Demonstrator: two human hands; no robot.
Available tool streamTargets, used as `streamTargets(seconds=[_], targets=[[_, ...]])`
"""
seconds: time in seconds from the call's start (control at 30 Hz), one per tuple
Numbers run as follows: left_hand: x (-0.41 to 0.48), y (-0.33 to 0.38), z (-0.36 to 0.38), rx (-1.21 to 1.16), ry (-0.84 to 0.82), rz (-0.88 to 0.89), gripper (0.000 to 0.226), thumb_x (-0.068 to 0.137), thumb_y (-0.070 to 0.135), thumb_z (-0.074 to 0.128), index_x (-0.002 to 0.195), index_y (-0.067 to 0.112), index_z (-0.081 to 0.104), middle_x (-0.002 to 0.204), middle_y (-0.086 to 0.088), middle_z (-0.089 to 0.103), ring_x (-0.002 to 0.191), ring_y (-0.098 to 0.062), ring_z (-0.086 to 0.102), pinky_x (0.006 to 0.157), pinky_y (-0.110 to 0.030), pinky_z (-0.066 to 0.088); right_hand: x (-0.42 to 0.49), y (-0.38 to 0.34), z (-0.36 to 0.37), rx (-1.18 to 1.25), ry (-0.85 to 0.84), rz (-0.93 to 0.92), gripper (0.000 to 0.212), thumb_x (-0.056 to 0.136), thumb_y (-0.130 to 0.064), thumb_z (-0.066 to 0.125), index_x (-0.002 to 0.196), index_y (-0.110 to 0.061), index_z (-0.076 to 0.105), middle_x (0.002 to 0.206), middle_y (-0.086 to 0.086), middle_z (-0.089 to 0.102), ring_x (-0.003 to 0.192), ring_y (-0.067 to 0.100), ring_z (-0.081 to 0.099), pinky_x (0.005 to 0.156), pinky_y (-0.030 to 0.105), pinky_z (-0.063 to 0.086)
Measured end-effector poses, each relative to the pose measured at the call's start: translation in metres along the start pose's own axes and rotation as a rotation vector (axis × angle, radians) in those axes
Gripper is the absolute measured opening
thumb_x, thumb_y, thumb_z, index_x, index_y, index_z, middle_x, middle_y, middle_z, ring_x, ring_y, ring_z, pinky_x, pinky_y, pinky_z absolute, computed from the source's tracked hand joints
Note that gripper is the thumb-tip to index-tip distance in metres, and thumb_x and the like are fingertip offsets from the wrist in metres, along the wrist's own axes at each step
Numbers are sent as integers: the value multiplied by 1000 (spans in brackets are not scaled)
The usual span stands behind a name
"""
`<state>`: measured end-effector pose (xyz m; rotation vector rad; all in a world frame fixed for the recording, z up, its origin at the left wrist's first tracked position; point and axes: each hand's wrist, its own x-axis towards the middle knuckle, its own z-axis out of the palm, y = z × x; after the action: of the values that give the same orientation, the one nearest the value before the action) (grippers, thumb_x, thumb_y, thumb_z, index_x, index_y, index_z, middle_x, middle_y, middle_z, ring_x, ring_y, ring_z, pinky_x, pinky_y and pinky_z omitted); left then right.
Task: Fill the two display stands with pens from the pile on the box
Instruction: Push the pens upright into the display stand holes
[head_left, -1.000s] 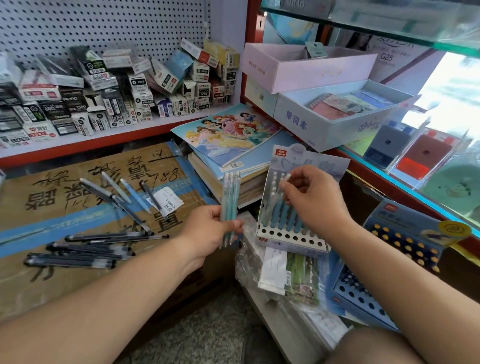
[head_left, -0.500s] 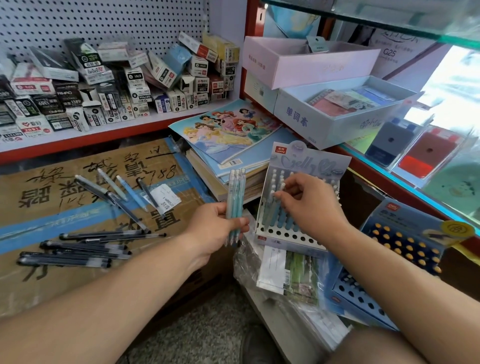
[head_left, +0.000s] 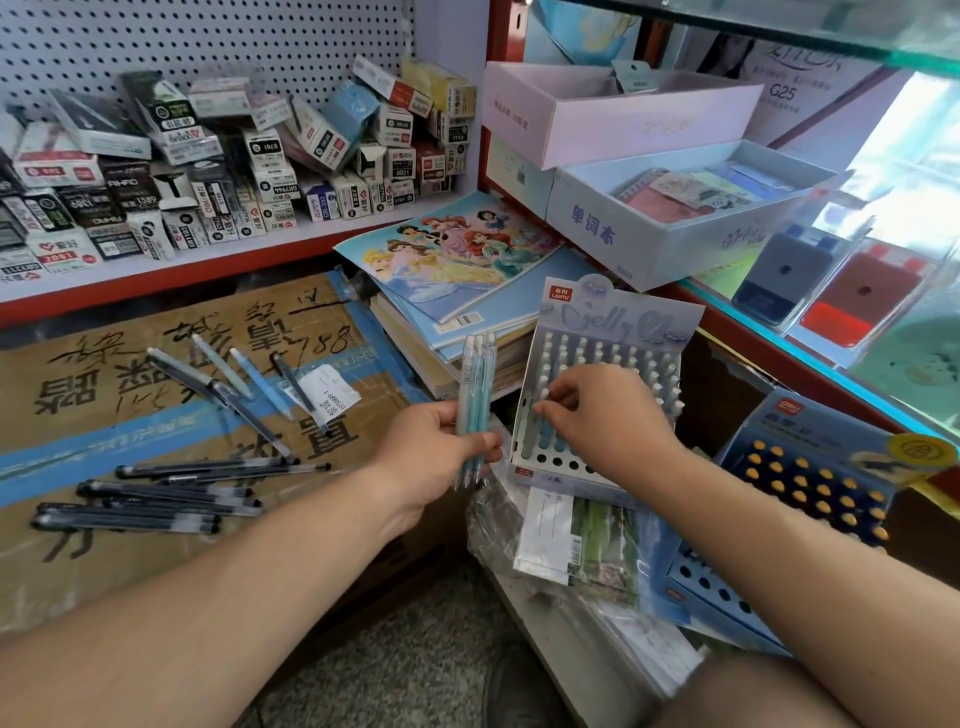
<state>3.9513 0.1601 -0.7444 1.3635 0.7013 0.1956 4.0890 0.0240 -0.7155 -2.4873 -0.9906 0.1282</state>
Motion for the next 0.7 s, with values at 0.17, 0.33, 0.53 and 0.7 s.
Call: streamTargets(seconds=[0.17,0.33,0.53,0.7], targets=[[-2,2,3,14,-31,28,23,89,-1,73,106,15,71,101,-13,78,97,-25,76,92,-43,60,0,-4,-8,-37,35,29,29,90,-53,70,82,-25,68,69,-8,67,67,9,63,63,32,54],[-8,8,9,22,-152,82,22,88,-2,72,103,14,75,99,-9,78,101,-29,74,93,-43,59,-9,-14,-19,496,80,118,28,96,-43,66,116,-23,67,88,-5,71,73,10,67,61,30,56],[-15,8,17,31,-262,23,25,90,-4,70,110,10,74,108,-11,76,99,-23,74,86,-34,62,-16,-15,-27,758,27,112,19,98,-21,68,112,-8,67,84,13,73,63,10,68,56,23,57],[-13,9,12,125,-128,27,22,91,-2,70,109,10,71,106,-12,70,90,-22,72,86,-36,63,-13,3,-33,652,184,125,9,96,-24,70,102,-18,66,88,8,72,73,18,72,68,31,63]])
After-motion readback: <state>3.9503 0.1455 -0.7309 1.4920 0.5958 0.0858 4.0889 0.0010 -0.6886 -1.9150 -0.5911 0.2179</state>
